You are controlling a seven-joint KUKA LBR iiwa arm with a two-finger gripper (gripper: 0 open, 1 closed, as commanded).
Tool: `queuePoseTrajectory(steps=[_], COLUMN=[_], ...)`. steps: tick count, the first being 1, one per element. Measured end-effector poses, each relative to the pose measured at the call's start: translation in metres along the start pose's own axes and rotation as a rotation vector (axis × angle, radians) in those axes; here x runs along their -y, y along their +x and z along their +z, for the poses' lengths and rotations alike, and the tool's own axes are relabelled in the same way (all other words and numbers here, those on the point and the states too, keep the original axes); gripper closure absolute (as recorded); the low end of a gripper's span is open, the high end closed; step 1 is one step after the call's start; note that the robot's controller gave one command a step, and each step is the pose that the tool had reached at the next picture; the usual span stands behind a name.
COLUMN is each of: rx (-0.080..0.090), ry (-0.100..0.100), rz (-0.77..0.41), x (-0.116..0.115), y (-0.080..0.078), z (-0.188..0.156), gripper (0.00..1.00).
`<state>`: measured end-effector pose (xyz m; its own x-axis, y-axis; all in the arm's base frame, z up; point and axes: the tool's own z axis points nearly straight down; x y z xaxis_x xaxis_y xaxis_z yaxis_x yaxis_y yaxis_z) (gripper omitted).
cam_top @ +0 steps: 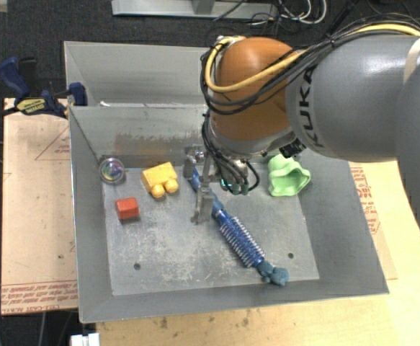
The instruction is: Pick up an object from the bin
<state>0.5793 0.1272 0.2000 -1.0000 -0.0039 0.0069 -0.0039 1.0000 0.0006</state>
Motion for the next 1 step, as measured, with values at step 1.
queuePoseTrajectory(steps=[1], rx=[0.020], ry=[-0.002], rz=[-0.183], x=[-0.0032], y=[-0.0724], z=[0.1291], gripper=[0.00])
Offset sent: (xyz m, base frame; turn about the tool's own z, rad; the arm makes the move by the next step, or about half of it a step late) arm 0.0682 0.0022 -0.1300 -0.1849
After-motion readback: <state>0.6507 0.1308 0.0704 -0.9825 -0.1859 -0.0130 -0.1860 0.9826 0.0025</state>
